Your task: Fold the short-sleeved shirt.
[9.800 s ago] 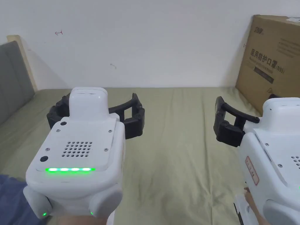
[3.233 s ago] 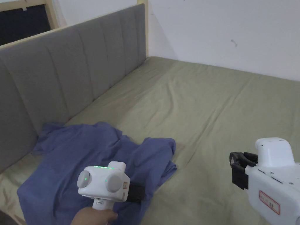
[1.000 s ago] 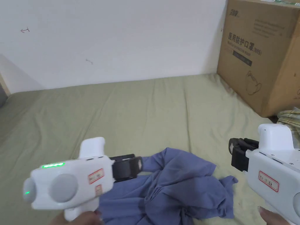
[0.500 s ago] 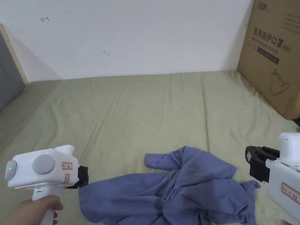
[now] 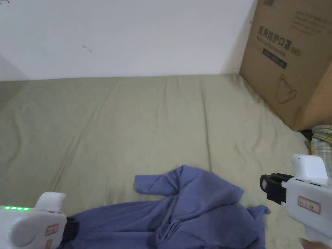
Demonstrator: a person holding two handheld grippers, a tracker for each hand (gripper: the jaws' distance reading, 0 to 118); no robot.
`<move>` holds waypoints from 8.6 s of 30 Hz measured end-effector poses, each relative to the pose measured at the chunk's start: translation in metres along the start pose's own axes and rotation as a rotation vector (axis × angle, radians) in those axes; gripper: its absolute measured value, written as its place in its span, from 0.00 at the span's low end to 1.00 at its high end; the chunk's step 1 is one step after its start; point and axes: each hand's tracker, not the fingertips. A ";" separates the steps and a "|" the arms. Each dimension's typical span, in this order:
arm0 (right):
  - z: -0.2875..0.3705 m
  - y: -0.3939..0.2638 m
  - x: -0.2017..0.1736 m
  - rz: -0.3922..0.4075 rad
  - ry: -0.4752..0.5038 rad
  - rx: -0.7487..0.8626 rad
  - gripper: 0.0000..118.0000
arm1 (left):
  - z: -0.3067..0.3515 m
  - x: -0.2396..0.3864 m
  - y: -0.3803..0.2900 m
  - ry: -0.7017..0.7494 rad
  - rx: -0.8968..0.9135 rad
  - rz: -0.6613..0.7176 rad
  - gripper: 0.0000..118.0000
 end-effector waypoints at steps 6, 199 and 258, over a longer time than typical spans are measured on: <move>-0.086 -0.004 0.034 -0.087 -0.073 -0.364 0.76 | 0.053 -0.001 -0.027 -0.097 0.108 0.139 0.01; -0.056 0.219 -0.086 0.354 0.092 -0.150 0.05 | 0.213 -0.083 -0.064 0.108 0.386 0.311 0.01; -0.188 0.100 0.046 0.078 -0.051 -0.361 0.05 | -0.011 -0.090 0.125 0.091 -0.010 0.225 0.01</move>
